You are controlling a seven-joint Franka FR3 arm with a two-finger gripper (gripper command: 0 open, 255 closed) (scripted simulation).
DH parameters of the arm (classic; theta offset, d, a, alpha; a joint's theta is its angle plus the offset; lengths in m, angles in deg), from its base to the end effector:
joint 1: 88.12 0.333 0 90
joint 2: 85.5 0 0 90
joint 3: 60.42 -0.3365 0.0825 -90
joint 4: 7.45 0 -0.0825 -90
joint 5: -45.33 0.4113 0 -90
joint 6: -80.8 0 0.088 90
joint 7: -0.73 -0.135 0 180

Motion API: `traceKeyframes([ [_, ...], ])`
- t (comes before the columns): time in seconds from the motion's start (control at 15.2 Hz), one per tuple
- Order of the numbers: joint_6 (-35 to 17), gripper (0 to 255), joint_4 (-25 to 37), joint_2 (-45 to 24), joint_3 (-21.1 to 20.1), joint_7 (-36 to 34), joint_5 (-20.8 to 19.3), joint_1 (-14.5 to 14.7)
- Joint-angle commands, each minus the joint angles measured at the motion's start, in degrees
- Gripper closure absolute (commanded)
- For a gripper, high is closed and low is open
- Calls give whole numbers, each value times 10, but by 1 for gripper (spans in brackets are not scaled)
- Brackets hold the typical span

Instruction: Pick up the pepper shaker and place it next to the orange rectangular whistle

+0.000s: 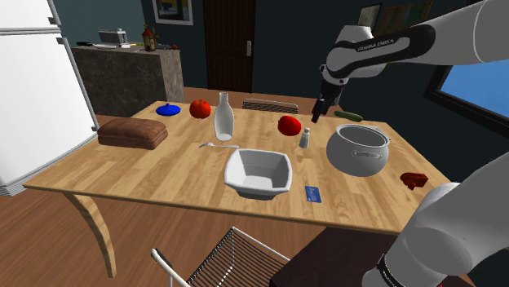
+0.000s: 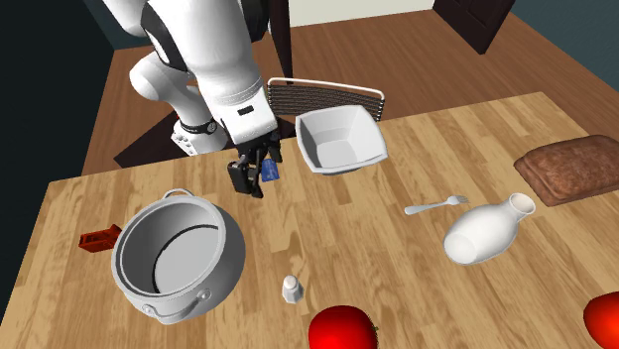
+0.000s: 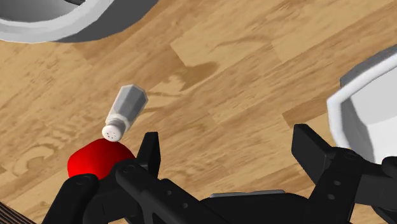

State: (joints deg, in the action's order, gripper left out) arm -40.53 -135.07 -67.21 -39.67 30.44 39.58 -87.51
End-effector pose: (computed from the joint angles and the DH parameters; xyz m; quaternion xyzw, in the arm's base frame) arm 0.4694 -0.1898 0.4951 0.9895 0.1079 0.0915 0.0303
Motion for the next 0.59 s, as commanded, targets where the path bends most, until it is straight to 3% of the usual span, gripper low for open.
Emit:
traceKeyframes([
  [0.0,-20,0,23,-44,19,36,16,4],
  [0.53,-70,0,134,-232,67,193,126,-3],
])
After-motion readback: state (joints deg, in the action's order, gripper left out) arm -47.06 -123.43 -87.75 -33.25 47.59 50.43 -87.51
